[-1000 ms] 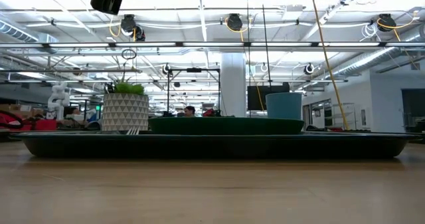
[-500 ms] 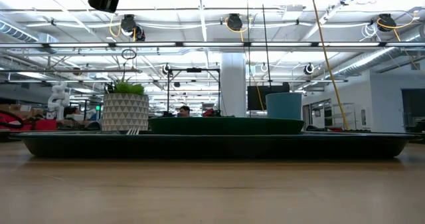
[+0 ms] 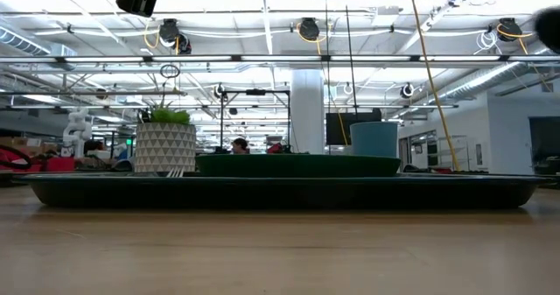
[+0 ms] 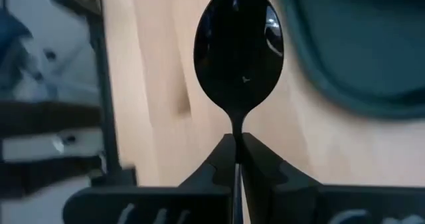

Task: Pick and place plate/cup/fork/spoon on tray
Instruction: Put the black spoon on the dark green serving tray to the right of the pink fork

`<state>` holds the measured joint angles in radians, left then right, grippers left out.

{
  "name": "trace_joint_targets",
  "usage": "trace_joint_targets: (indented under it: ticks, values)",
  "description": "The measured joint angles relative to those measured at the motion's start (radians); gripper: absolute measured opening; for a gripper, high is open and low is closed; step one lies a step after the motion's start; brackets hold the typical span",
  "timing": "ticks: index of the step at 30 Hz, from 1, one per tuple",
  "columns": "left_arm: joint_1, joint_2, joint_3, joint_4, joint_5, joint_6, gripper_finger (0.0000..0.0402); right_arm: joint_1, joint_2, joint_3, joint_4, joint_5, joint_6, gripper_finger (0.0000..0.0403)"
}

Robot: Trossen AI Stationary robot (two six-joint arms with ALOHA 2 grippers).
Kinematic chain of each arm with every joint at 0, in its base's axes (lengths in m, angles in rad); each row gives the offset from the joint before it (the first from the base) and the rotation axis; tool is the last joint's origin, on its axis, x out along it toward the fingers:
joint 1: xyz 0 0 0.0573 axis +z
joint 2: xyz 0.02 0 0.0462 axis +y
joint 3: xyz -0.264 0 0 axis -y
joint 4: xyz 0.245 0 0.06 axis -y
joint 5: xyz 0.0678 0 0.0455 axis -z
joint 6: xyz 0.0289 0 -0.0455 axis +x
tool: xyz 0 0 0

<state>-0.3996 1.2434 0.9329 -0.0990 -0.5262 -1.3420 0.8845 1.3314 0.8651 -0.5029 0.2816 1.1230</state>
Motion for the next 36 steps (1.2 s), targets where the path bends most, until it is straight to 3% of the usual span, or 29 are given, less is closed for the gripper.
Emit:
trace_joint_targets:
  ticks: [6,14,22,30,36]
  values:
    - [0.000,0.000,0.000,0.000,0.000,0.000,0.0086,-0.113,-0.024,0.073,-0.011,0.059,-0.090,0.0000]
    - [0.002,0.000,0.000,0.000,0.000,0.038,0.0086,-0.303,-0.005,0.201,0.054,0.062,-0.201,0.0000]
    - [0.019,-0.002,0.000,-0.026,0.029,0.140,0.0085,-0.476,0.106,0.365,0.138,0.057,-0.272,0.0000]
    - [0.024,-0.199,-0.002,-0.386,-0.046,0.061,0.0085,-0.625,0.307,0.501,0.164,-0.141,-0.251,0.0000]
    - [0.025,-0.388,-0.001,-0.679,-0.088,-0.027,0.0085,-0.687,0.430,0.594,0.267,-0.209,-0.222,0.0000]
